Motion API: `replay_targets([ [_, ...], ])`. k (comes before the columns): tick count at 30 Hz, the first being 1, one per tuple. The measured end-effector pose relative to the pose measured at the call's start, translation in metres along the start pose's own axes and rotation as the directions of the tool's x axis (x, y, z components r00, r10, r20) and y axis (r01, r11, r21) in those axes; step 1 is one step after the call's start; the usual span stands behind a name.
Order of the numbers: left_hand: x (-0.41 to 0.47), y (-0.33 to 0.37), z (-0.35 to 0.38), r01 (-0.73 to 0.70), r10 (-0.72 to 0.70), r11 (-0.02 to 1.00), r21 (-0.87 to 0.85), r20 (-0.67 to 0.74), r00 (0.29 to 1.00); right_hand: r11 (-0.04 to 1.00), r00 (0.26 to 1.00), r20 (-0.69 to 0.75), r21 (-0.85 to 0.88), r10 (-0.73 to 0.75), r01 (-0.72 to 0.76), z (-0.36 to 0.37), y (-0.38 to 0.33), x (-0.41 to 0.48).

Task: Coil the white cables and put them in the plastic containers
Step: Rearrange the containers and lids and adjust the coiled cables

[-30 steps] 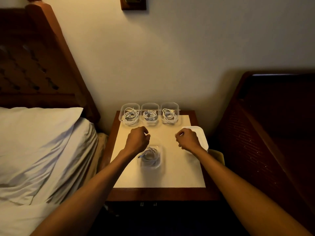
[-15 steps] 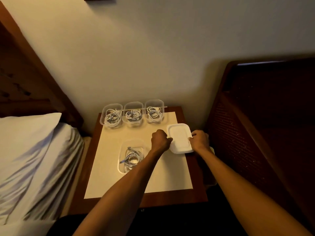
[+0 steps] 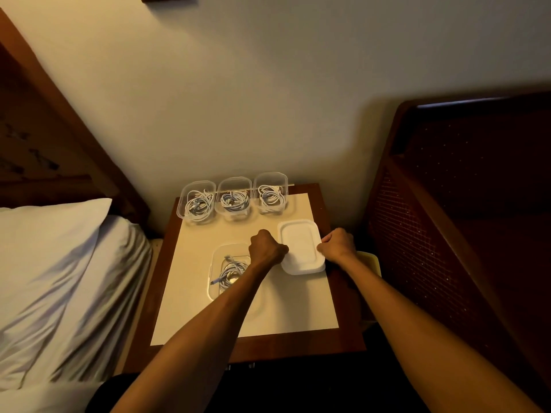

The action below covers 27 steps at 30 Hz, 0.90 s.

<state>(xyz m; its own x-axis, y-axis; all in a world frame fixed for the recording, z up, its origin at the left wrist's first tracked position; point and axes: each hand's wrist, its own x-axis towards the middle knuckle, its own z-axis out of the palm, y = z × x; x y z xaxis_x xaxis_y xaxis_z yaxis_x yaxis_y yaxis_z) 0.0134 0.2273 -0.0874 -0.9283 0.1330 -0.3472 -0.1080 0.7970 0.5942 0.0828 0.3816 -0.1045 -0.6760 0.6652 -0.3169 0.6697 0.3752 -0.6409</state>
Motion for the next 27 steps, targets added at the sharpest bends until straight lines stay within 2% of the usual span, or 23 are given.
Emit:
replay_targets([
  [10,0.0,0.009,-0.012,-0.065,0.065,0.998,-0.02,0.023,0.998,0.999,0.998,0.041,-0.017,-0.04,0.041,-0.013,-0.009,-0.01],
  [15,-0.008,0.001,-0.049,-0.169,0.168,0.98,-0.102,-0.015,0.986,0.986,0.989,0.035,0.093,-0.146,0.142,-0.021,-0.033,-0.029],
  [20,-0.019,-0.037,-0.093,-0.258,0.262,0.965,0.046,-0.148,0.954,0.954,0.952,0.116,0.135,-0.284,0.268,0.0,-0.068,-0.059],
  [27,-0.027,-0.099,-0.121,-0.186,0.223,0.96,0.21,-0.172,0.96,0.951,0.928,0.21,0.076,-0.308,0.298,0.052,-0.092,-0.095],
])
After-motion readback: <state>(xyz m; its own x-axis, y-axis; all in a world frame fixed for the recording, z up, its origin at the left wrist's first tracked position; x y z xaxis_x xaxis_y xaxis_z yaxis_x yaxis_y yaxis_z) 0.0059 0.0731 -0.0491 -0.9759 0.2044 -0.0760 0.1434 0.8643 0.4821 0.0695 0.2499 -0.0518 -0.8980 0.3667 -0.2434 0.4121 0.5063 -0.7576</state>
